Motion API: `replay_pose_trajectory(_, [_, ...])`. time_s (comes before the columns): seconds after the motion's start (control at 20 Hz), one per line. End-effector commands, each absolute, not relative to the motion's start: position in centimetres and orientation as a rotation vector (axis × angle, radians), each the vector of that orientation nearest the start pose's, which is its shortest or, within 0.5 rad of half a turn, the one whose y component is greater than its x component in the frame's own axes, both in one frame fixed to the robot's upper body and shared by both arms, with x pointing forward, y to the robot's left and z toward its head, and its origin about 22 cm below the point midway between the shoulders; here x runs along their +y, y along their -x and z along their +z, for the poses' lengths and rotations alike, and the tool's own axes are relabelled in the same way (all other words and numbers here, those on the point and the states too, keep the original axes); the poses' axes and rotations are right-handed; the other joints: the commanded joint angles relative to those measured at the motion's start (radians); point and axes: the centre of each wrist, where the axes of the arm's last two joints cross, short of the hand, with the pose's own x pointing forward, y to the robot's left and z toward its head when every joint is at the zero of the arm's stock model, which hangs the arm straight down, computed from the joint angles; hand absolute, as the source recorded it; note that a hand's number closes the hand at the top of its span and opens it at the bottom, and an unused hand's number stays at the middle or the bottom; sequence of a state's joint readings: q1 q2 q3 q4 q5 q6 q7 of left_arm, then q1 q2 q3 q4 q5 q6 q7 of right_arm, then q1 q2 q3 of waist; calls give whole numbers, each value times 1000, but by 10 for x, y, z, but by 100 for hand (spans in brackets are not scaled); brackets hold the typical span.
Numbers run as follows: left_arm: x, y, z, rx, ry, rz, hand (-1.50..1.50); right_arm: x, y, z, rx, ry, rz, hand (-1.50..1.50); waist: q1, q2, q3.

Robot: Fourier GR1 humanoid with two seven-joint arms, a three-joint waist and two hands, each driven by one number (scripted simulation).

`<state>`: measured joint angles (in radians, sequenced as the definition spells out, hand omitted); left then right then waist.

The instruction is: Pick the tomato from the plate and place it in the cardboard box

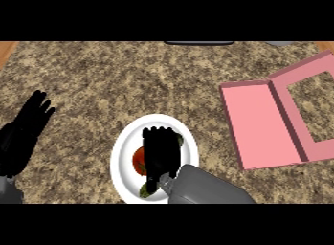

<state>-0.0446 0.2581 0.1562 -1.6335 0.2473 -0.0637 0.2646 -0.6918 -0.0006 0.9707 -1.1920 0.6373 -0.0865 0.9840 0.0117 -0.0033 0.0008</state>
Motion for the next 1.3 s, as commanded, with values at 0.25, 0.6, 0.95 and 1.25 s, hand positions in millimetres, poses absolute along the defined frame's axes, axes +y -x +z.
replay_pose_trajectory(0.25, [319,-242,57,-1439,-37,30,0,25,-261,37,-1242,826,1282,150,10,5,-1])
replay_pose_trajectory(0.6, [311,-251,63,-1435,-22,38,0,1,-313,44,-991,845,1107,150,6,7,-1])
replay_pose_trajectory(0.95, [305,-252,49,-1457,-19,24,0,-11,-375,74,-760,1005,835,150,32,13,-2])
replay_pose_trajectory(1.25, [314,-258,34,-1448,-25,25,0,11,-379,108,-904,1129,793,150,23,10,-2])
